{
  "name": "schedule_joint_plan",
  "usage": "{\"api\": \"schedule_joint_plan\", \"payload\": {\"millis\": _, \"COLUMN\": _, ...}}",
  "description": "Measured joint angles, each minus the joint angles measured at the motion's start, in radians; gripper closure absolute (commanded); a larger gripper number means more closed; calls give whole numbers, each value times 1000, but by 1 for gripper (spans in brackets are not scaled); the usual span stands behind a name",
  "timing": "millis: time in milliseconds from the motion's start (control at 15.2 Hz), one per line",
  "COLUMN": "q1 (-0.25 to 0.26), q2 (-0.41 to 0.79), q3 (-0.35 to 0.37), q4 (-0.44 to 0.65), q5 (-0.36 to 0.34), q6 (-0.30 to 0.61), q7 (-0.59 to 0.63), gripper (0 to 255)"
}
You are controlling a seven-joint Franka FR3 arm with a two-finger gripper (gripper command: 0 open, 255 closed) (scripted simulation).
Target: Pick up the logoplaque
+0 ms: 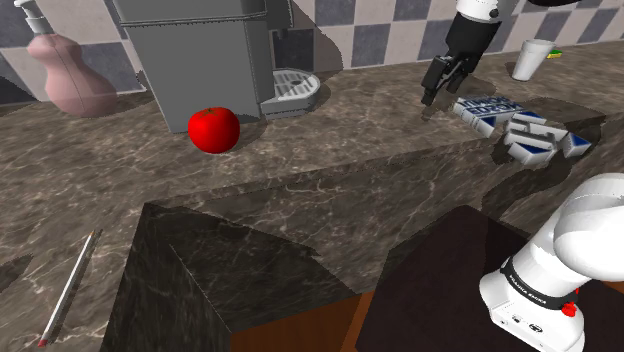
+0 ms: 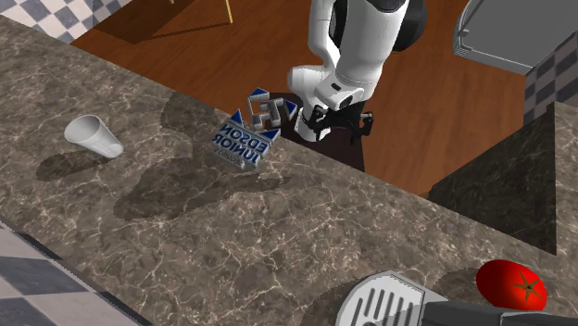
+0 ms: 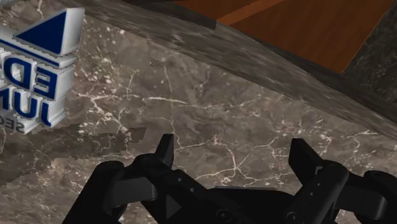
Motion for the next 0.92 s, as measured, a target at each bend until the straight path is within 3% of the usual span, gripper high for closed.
{"api": "schedule_joint_plan", "payload": {"millis": 198, "q1": -7, "q2": -27, "q3": -19, "q4": -24, "q5": -7, "q6": -11, "q7": -14, "gripper": 0}}
{"api": "schedule_joint_plan", "payload": {"millis": 924, "q1": -109, "q2": -236, "q3": -214, "q4": -200, "q5": -127, "q6": -106, "q7": -171, "gripper": 0}}
